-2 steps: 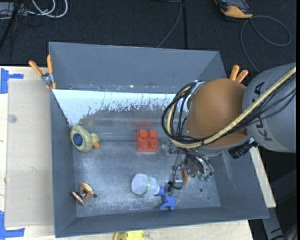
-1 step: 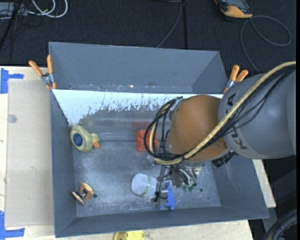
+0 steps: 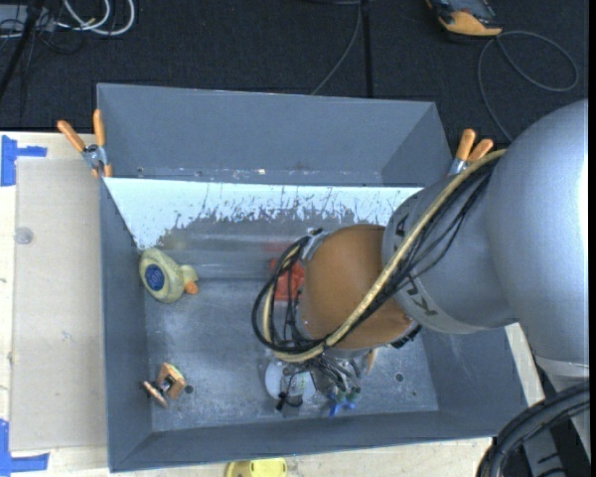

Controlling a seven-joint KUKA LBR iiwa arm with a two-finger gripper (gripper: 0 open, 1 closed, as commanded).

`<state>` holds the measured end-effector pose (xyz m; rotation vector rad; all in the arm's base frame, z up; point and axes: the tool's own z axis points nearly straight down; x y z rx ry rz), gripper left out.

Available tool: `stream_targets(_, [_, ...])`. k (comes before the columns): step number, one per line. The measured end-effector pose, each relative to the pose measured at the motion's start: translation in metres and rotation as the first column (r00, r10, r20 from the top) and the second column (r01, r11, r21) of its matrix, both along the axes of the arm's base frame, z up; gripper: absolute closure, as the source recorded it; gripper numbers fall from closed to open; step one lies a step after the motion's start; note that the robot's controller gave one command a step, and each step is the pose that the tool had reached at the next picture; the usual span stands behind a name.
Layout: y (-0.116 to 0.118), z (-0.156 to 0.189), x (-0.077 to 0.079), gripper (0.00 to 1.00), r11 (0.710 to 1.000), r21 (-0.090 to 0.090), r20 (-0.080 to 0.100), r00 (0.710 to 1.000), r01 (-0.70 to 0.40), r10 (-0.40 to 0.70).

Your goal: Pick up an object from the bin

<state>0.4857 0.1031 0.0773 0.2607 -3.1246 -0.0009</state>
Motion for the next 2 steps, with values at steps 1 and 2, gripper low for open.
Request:
stream_targets(1, [0.000, 0.000, 0.000, 1.00, 1.000, 0.000, 0.000, 1.000, 0.001, -0.001])
stream_targets(2, [0.007, 0.124, 0.013, 1.00, 1.000, 0.000, 0.000, 1.000, -0.005, 0.005])
